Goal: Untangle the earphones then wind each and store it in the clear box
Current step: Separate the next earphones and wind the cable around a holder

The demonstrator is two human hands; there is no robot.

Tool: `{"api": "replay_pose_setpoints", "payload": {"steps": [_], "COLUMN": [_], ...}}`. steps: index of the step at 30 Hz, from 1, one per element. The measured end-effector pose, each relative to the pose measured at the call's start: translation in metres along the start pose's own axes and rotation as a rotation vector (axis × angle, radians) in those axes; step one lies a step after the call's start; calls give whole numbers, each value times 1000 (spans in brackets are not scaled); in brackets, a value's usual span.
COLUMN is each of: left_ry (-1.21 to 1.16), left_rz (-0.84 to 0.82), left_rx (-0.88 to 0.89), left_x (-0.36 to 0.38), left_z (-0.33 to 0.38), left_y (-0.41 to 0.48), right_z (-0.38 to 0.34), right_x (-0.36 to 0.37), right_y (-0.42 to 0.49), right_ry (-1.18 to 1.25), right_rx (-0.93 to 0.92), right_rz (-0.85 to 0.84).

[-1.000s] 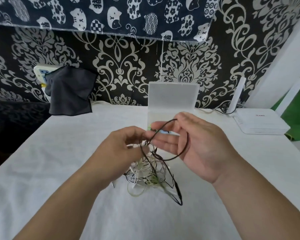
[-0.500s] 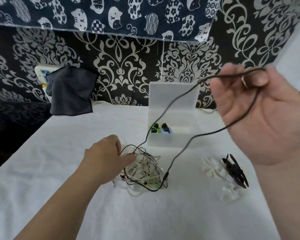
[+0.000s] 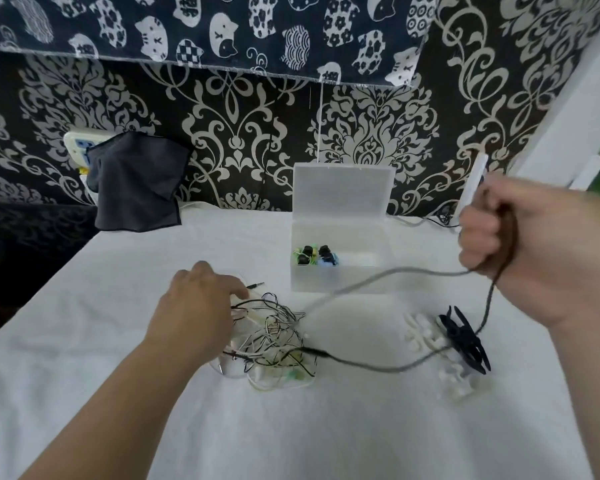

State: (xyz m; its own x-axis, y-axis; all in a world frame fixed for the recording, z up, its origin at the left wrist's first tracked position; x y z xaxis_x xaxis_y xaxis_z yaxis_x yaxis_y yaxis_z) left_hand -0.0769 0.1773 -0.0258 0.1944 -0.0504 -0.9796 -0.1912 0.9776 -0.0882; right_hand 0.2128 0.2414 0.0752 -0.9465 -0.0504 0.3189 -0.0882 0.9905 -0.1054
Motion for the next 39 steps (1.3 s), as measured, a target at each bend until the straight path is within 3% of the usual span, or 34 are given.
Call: {"api": "replay_pose_setpoints", "payload": {"steps": [2, 6, 10, 12, 15, 17, 21, 24, 27, 32, 35, 39], "left_ry": [-27, -171, -237, -316, -450, -504, -589, -662, -724, -692, -539, -465], "left_rz": [-66, -221, -137, -62, 31, 50, 38, 23, 39, 42, -8, 11], "left_rx": [96, 197, 179, 142, 121, 135, 137, 153, 175, 183, 186, 167], "left_x": [8, 24, 17, 9, -5, -10, -11, -14, -18, -18, -9, -7], "left_z": [12, 24, 24, 22, 22, 26, 32, 35, 38, 35, 31, 25], "left_y": [0, -8, -6, -3, -3, -5, -8, -9, -12, -11, -9, -7], "right_z": [8, 21, 19, 22, 42, 49, 81, 101, 121, 112, 89, 40], "right_x": [-5, 1, 1, 2, 7, 19, 68, 81, 84, 84, 80, 74], "right_y": [-3, -1, 0, -1, -4, -8, -24, -29, -30, -26, -23, -27], "right_ry": [-288, -336, -458, -784, -1475, -1624, -1225, -1243, -1140, -1146, -1144, -770], "right_rx": [30, 101, 51, 25, 66, -18, -68, -91, 31, -30, -105, -200], "right_rz": [39, 52, 85, 67, 20, 34, -256, -287, -367, -336, -304, -210]}}
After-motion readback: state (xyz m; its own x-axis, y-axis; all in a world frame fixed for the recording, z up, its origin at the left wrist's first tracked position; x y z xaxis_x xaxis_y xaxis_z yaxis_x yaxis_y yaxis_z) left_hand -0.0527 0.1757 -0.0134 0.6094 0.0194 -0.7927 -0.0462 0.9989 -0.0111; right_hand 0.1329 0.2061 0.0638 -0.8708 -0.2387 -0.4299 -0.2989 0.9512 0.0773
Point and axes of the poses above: each hand's wrist, its own y-axis towards the middle knuckle, its own x-axis out of the palm, z = x × y, the point moved 9 cm from there along y, towards the middle knuckle, and after that the axes turned 5 degrees about x, right-handed, at the moved point
